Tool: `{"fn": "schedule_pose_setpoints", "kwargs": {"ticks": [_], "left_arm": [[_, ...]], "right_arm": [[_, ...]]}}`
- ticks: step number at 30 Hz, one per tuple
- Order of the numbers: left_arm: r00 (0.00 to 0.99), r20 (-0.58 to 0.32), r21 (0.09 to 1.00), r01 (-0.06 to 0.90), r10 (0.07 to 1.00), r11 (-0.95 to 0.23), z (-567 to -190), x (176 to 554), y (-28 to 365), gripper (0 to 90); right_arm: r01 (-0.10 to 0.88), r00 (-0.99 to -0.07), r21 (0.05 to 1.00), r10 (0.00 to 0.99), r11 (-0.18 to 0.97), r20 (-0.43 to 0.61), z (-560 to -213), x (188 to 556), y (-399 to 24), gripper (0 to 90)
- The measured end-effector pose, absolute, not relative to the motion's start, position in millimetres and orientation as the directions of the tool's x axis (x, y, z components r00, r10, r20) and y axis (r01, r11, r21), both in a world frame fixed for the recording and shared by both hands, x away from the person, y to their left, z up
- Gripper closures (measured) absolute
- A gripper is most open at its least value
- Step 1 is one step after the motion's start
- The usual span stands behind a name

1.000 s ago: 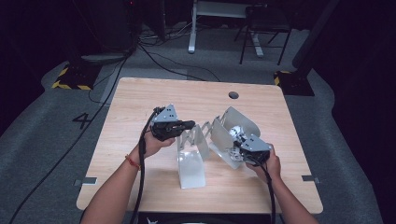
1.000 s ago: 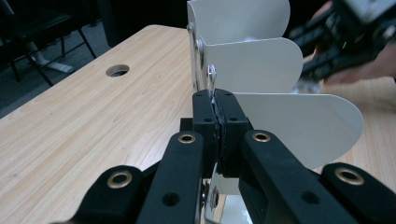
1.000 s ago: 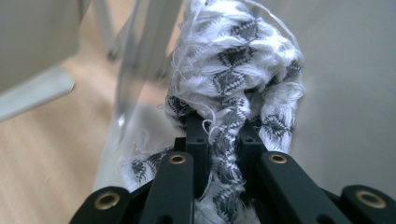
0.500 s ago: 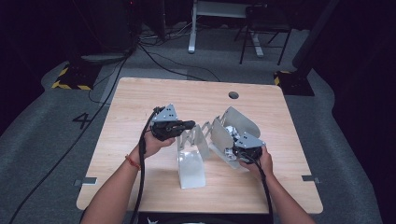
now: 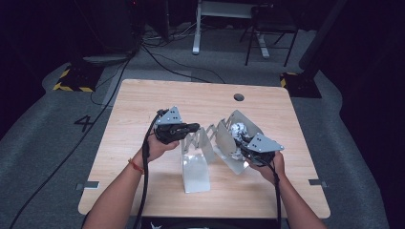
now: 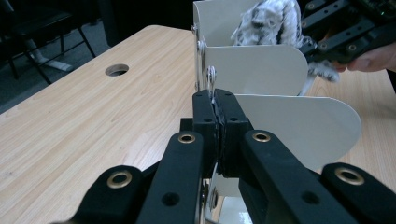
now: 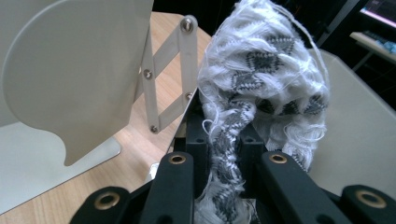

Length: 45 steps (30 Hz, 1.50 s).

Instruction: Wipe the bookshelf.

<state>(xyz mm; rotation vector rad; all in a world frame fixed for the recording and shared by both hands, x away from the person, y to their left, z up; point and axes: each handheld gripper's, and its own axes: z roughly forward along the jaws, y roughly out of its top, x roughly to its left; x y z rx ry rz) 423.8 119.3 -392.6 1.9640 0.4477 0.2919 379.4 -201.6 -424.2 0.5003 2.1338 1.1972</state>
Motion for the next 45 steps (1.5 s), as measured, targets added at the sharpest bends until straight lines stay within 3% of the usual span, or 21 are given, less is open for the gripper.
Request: {"fn": "schedule_pose_setpoints", "kwargs": {"ticks": [9,17,26,31,39,45], "left_arm": [[0.900,0.005,0.909,0.178,0.435,-0.378,-392.7,423.9,119.4,88.3],[0.902,0.001,0.910,0.179,0.433,-0.375,-392.9,424.3,119.5,88.2],[0.902,-0.006,0.910,0.183,0.431,-0.372,-392.9,424.4,119.5,88.2],[0.903,-0.005,0.910,0.183,0.430,-0.373,-392.9,424.6,119.7,88.2],[0.904,-0.005,0.910,0.182,0.427,-0.374,-392.9,424.9,119.6,88.0],[0.905,-0.005,0.910,0.180,0.425,-0.373,-393.0,425.1,120.2,88.0]], "right_arm": [[0.090,-0.772,0.769,0.532,0.632,-0.347,-463.7,378.4,-195.6,80.3],[0.186,-0.831,0.702,0.491,0.688,-0.261,-481.6,385.5,-199.5,80.3],[0.142,-0.684,0.728,0.598,0.670,-0.417,-450.0,379.4,-208.4,80.7],[0.116,-0.628,0.753,0.636,0.647,-0.449,-423.0,376.3,-209.6,80.7],[0.066,-0.582,0.748,0.634,0.660,-0.508,-381.1,386.6,-194.6,80.0],[0.083,-0.583,0.735,0.630,0.673,-0.512,-380.3,394.5,-193.7,79.9]]}}
